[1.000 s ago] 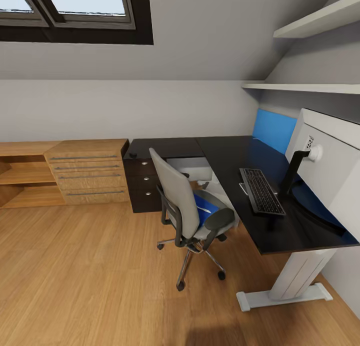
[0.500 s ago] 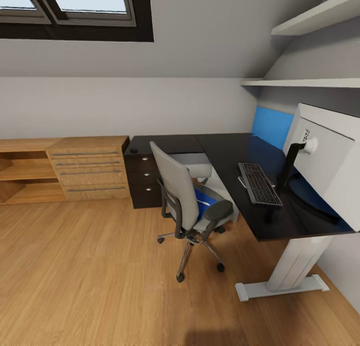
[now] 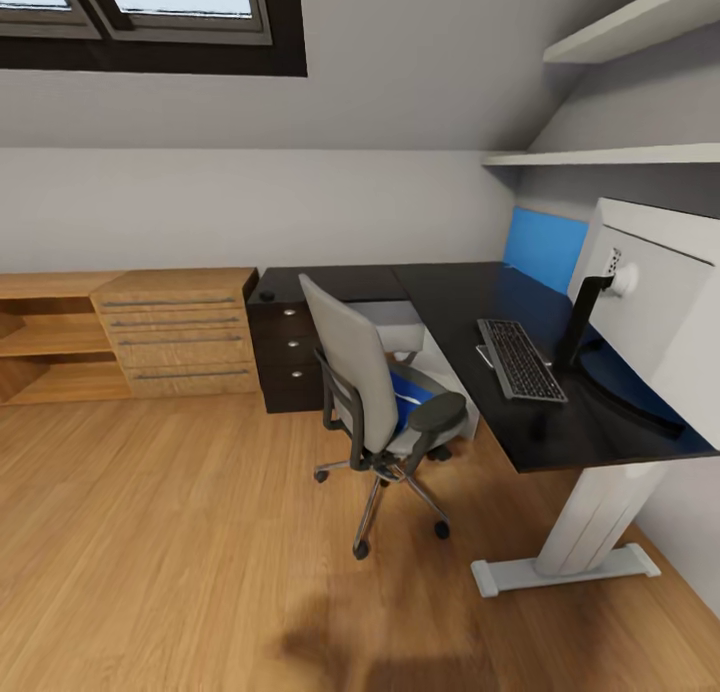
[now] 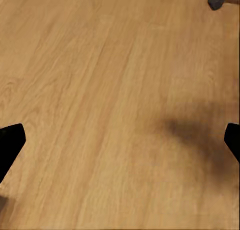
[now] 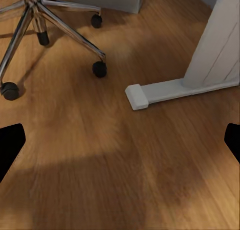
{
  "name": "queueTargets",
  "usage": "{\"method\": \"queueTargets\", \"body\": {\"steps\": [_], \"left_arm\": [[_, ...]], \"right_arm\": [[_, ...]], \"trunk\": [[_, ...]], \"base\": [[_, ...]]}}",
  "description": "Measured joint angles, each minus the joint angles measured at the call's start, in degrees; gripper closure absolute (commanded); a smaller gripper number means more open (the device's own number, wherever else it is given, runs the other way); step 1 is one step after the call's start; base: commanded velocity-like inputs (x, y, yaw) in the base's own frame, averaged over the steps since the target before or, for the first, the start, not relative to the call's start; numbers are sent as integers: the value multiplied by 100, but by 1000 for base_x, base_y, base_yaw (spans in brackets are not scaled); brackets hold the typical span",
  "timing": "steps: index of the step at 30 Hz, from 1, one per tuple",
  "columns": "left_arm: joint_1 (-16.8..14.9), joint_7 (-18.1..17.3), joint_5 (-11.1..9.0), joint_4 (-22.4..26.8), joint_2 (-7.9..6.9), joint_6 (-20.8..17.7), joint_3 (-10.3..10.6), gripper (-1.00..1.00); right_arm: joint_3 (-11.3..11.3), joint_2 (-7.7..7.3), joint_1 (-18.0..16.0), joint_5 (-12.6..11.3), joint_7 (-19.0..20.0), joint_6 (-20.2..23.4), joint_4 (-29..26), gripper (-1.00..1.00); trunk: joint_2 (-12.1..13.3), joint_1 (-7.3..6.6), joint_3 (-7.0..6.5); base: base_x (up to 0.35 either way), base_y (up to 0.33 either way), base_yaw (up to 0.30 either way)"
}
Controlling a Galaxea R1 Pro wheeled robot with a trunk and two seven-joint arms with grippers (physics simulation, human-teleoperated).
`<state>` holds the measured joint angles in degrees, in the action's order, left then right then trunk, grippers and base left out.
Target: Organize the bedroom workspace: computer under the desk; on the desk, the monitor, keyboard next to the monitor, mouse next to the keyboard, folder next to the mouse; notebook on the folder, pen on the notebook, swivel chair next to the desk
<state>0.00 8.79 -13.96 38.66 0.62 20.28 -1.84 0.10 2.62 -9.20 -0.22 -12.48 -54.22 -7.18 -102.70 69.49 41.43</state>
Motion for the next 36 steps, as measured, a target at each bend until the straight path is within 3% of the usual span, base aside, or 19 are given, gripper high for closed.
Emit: {"method": "queueTargets", "body": {"steps": [1, 5, 6, 8, 11, 12, 13, 14, 17, 19, 24, 33, 36], "left_arm": [[5, 163, 13, 567, 2, -511, 3, -100], [7, 445, 23, 1712, 20, -1496, 63, -100], [6, 533, 16, 2254, 55, -1965, 147, -100], [7, 592, -1, 2813, 118, -2445, 240, -100], [8, 682, 8, 3510, 247, -3156, 353, -100], [8, 738, 14, 3860, 351, -3544, 399, -100], [9, 761, 17, 4007, 414, -3715, 417, -100], [7, 791, 22, 4203, 552, -3949, 445, -100], [-8, 848, 36, 4414, 781, -4160, 473, -100], [-40, 935, 46, 4663, 923, -4266, 487, -100], [-75, 1045, 54, 4990, 938, -4358, 586, -100], [-84, 1064, 73, 4771, 872, -4380, 665, -100], [-84, 1076, 80, 4730, 853, -4377, 860, -100]], "right_arm": [[4, -2, 0, -3, -3, 317, -320, -100], [19, -1, -1, -12, -10, 1152, -1133, -100], [20, 4, -2, -8, -11, 1628, -1582, -100], [24, 13, -1, -14, -14, 2157, -2087, -100], [21, 28, -3, -19, -19, 2995, -2851, -100], [18, 38, -13, -21, -17, 3584, -3327, -100], [18, 44, -21, -28, -15, 3899, -3573, -100], [13, 71, -65, -29, -9, 4500, -3963, -100], [8, 155, -304, -35, 7, 5350, -4397, -100], [7, 233, -758, -41, 26, 6100, -4673, -100], [19, 300, -1400, -242, 166, 7415, -5236, -100], [28, 259, -1505, -356, 237, 7720, -5293, -100], [22, 242, -1509, -356, 254, 7590, -5025, -100]], "trunk": [[-40, 22, 18], [-201, 110, 91], [-241, 131, 108], [-321, 176, 145], [-441, 241, 199], [-481, 263, 216], [-521, 285, 235], [-562, 307, 252], [-682, 373, 306], [-761, 418, 340], [-962, 527, 431], [-1323, 725, 593], [-1443, 791, 647]], "base": [[0, 0, 0], [0, 0, 0], [0, 0, 0], [0, 0, 0], [0, 0, 0], [0, 0, 0], [0, 0, 0], [0, 0, 0], [0, 0, 0], [0, 0, 0], [0, 0, 0], [0, 0, 0], [0, 0, 0]]}}
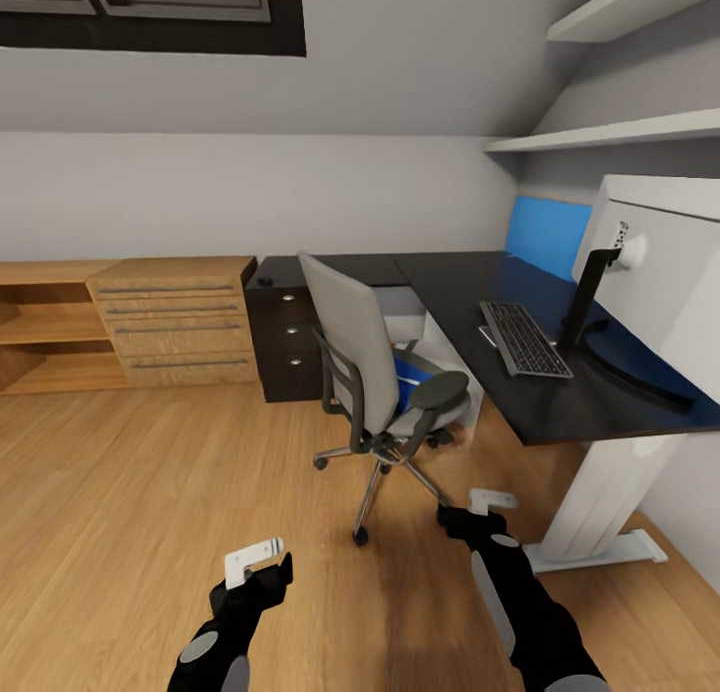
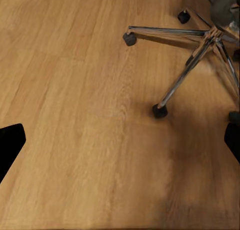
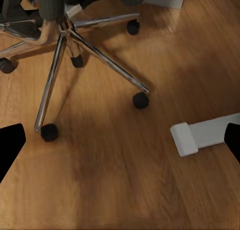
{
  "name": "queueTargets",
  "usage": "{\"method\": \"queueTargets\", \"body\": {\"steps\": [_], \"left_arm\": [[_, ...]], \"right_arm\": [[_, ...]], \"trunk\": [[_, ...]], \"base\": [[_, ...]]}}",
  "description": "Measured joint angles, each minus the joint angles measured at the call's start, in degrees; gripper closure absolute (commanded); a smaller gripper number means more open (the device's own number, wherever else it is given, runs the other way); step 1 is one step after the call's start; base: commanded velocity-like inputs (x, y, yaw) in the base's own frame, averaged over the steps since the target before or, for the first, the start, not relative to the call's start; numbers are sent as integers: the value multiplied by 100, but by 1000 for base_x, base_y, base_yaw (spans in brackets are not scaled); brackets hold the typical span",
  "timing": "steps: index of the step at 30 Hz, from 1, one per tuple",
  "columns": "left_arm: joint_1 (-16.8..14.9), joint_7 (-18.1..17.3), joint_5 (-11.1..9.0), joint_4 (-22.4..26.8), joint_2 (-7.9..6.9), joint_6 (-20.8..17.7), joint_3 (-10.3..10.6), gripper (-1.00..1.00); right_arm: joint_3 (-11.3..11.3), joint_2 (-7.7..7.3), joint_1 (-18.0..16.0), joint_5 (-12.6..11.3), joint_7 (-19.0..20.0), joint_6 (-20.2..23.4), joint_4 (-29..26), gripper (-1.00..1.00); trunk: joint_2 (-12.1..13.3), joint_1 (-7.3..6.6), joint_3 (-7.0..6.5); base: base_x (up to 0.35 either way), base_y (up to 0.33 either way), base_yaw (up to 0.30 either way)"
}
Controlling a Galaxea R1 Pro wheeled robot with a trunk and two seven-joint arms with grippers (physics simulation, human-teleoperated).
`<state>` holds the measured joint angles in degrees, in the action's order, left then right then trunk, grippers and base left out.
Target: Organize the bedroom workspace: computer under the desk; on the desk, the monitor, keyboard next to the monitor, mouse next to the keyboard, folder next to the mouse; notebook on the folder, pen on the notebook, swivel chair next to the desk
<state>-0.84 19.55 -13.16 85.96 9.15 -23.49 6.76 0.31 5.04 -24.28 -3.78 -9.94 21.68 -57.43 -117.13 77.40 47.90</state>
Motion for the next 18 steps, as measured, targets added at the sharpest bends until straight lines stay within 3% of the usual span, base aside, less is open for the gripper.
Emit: {"method": "queueTargets", "body": {"steps": [5, 6, 9, 18], "left_arm": [[0, 109, 4, 49, -26, -8, 294, -100], [0, 362, 3, 77, -28, -20, 371, -100], [0, 565, -3, 87, -25, -28, 418, -100], [1, 972, -4, 49, -33, -25, 1063, -100]], "right_arm": [[1, -4, 74, 0, -3, -111, -23, -100], [1, -19, 116, 7, -7, -135, -78, -100], [-1, -60, 134, 7, -8, -141, -103, -100], [-10, -152, 154, 8, -12, -205, -105, -100]], "trunk": [[-201, 110, 90], [-241, 132, 108], [-361, 198, 162], [-722, 395, 323]], "base": [[0, 0, 0], [0, 0, 0], [0, 0, 0], [0, 0, 0]]}}
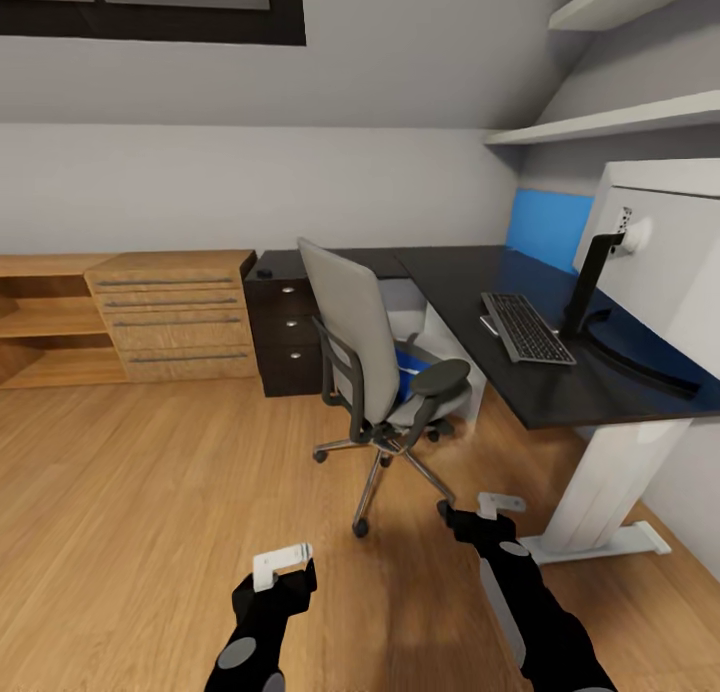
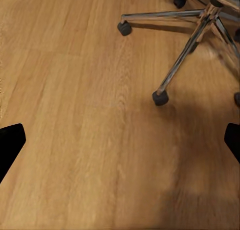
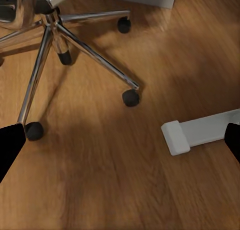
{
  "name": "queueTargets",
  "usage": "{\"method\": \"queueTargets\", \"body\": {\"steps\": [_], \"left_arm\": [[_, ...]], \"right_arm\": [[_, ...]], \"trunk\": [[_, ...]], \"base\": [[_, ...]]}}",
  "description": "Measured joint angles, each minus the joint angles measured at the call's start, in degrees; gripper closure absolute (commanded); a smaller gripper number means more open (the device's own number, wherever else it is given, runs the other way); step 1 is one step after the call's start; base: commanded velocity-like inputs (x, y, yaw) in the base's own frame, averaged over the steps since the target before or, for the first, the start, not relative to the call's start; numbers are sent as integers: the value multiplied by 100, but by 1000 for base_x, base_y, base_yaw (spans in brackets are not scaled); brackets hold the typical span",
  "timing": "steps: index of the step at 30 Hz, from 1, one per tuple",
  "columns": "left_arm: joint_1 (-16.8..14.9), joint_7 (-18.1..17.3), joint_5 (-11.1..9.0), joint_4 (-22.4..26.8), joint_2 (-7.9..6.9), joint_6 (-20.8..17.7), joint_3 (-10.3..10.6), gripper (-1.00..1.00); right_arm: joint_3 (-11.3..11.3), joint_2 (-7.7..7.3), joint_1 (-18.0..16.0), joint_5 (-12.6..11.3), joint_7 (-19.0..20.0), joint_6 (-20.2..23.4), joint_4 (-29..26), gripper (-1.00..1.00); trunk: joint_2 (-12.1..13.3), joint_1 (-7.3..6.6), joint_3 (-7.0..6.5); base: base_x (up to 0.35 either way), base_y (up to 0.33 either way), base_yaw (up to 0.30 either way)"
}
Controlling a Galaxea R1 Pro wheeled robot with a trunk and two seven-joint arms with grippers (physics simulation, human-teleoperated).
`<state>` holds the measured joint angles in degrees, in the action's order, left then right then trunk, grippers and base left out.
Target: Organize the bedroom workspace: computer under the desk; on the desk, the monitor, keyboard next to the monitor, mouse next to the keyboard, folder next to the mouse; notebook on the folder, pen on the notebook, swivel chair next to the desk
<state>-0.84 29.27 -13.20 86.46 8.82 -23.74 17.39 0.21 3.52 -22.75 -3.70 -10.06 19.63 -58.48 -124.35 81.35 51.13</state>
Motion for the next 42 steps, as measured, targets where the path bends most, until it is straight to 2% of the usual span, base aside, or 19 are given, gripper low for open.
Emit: {"method": "queueTargets", "body": {"steps": [10, 24, 28, 30, 33, 36, 39, 40, 42], "left_arm": [[0, 108, -2, -4, -1, -13, 52, -100], [0, 113, -25, -23, -9, -66, 7, -100], [-6, 110, -24, -79, 9, -342, -36, -100], [-62, 101, -24, -56, 18, -658, -48, -100], [-268, 89, -62, -32, 47, -1034, -58, -100], [-582, 90, -190, -44, 99, -1419, -62, -100], [-966, 105, -374, -126, 118, -1730, -68, -100], [-1253, 105, -509, -248, 118, -1875, -112, -100], [-1584, 100, -684, -413, 118, -1977, -229, -100]], "right_arm": [[-12, 8, 4, -7, 13, -164, 18, -100], [-12, -2, 52, 0, -2, -301, -27, -100], [-22, -2, 53, -3, 8, -330, -83, -100], [-31, 5, 53, -7, 12, -323, -242, -100], [-90, 24, 53, -7, 15, -300, -442, -100], [-230, 42, 49, -6, 12, -258, -646, -100], [-390, 52, 32, -5, -3, -163, -812, -100], [-457, 56, 4, -6, -8, -66, -874, -100], [-499, 59, -84, -11, -9, 49, -904, -100]], "trunk": [[-401, 220, 180], [-963, 527, 431], [-1123, 615, 503], [-1203, 659, 538], [-1324, 725, 592], [-1444, 791, 646], [-1564, 857, 700], [-1604, 879, 717], [-1684, 923, 753]], "base": [[0, 0, 0], [0, 0, 0], [0, 0, 0], [0, 0, 0], [0, 0, 0], [0, 0, 0], [0, 0, 0], [0, 0, 0], [0, 0, 0]]}}
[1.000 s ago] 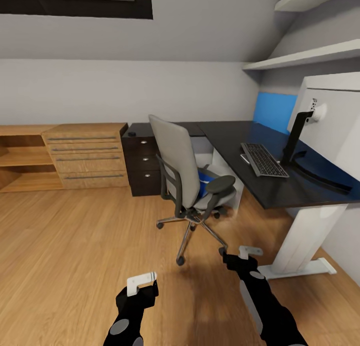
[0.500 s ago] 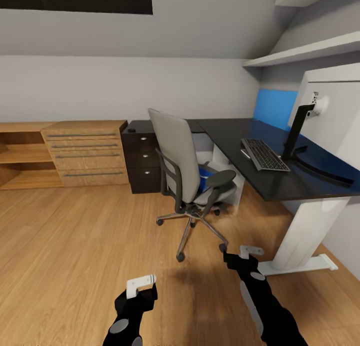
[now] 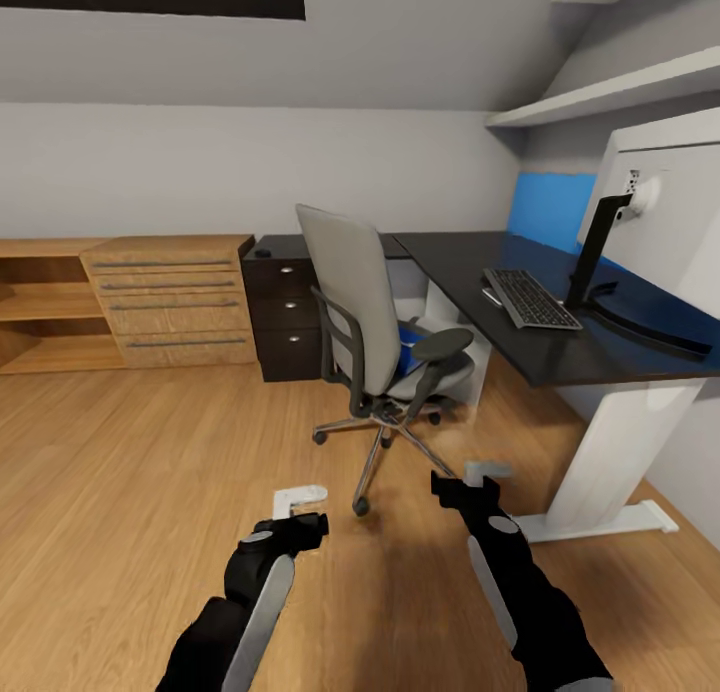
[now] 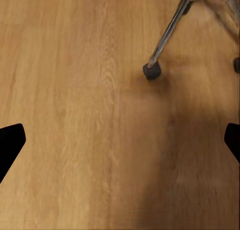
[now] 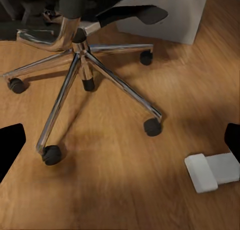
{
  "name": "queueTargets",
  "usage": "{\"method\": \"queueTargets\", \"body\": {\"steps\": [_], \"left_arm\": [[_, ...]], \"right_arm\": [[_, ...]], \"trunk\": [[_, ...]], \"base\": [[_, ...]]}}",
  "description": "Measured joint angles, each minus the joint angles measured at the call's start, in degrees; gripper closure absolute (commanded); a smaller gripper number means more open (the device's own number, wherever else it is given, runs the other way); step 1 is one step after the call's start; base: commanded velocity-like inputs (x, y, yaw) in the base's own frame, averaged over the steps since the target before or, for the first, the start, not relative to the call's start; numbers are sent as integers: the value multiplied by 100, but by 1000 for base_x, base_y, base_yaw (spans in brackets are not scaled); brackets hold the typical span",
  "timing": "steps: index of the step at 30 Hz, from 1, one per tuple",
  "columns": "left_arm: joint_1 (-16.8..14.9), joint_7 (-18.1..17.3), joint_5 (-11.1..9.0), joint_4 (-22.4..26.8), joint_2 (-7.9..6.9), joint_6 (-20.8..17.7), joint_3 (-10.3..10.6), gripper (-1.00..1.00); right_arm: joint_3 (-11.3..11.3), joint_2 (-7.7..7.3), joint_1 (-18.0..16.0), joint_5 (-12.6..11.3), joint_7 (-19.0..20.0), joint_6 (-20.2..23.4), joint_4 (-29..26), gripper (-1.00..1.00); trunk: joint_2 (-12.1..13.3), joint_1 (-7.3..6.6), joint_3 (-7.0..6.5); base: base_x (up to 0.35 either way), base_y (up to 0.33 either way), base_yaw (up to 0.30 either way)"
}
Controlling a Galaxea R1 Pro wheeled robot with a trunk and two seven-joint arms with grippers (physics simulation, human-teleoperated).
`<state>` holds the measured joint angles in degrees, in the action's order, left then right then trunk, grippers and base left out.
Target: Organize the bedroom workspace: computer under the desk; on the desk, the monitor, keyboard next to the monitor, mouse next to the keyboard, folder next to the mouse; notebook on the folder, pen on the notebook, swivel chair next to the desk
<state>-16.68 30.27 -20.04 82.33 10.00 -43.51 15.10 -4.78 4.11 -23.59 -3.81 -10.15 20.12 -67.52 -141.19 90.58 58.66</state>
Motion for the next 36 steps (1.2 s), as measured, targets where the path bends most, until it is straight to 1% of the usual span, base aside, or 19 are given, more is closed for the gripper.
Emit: {"method": "queueTargets", "body": {"steps": [1, 2, 3, 5, 6, 7, 10, 11, 13, 15, 17, 18, 21, 23, 24, 25, 34, 36], "left_arm": [[-288, -7, -201, -146, 0, -62, -160, -100], [-586, -8, -532, -297, 0, -114, -341, -100], [-662, -2, -641, -339, 0, -124, -386, -100], [-752, -1, -779, -408, 0, -133, -446, -100], [-866, -13, -941, -781, 0, -127, -521, -100], [-885, -16, -963, -896, 0, -122, -531, -100], [-899, -20, -974, -994, -46, -113, -541, -100], [-909, -33, -969, -1046, -242, -84, -540, -100], [-911, -38, -992, -1021, -286, -31, -505, -100], [-901, -34, -998, -785, -323, 26, -287, -100], [-864, -28, -996, -613, -344, 36, -173, -100], [-536, -19, -1007, 30, -396, 52, 74, -100], [-481, -22, -1011, 72, -410, 46, 107, -100], [-468, -24, -1002, -15, -418, 49, 113, -100], [-456, -38, -994, -137, -458, 51, 120, -100], [-456, -42, -993, -148, -486, 53, 125, -100], [-455, -44, -995, -118, -529, 61, 128, -100], [-455, -44, -994, -88, -577, 62, 126, -100]], "right_arm": [[-24, 2, -166, -1, -2, 87, 13, -100], [-30, -3, -487, -6, -26, 156, 154, -100], [-22, -7, -612, -13, -37, 168, 231, -100], [15, -14, -775, -23, -49, 163, 375, -100], [205, -22, -983, -24, -62, -78, 753, -100], [248, -23, -1017, -26, -66, -200, 853, -100], [283, -31, -1042, -29, -66, -339, 926, -100], [313, -46, -1052, -28, -65, -428, 929, -100], [317, -51, -1049, -30, -65, -437, 859, -100], [317, -55, -1015, -32, -64, -451, 765, -100], [317, -55, -999, -36, -59, -465, 743, -100], [310, -49, -866, -45, -47, -476, 401, -100], [308, -48, -731, -48, -48, -479, 160, -100], [307, -48, -634, -47, -48, -481, 37, -100], [305, -48, -534, -36, -49, -490, -59, -100], [302, -48, -526, -31, -50, -494, -70, -100], [298, -55, -522, -11, -43, -499, -77, -100], [298, -56, -522, -10, -41, -499, -72, -100]], "trunk": [[-40, 22, 17], [-80, 44, 34], [-120, 66, 54], [-201, 110, 90], [-202, 114, 112], [-204, 116, 134], [-208, 124, 201], [-210, 126, 223], [-213, 131, 267], [-215, 136, 312], [-218, 142, 356], [-219, 140, 357], [-218, 141, 357], [-218, 141, 357], [-218, 139, 357], [-218, 138, 357], [-218, 138, 357], [-218, 138, 357]], "base": [[0, 0, 0], [0, 0, 0], [0, 0, 0], [0, 0, 0], [0, 0, 0], [0, 0, 0], [0, 0, 0], [0, 0, 0], [0, 0, 0], [0, 0, 0], [0, 0, 0], [0, 0, 0], [0, 0, 0], [126, 0, 0], [293, 0, 0], [298, 0, 0], [314, 0, 0], [317, 0, 0]]}}
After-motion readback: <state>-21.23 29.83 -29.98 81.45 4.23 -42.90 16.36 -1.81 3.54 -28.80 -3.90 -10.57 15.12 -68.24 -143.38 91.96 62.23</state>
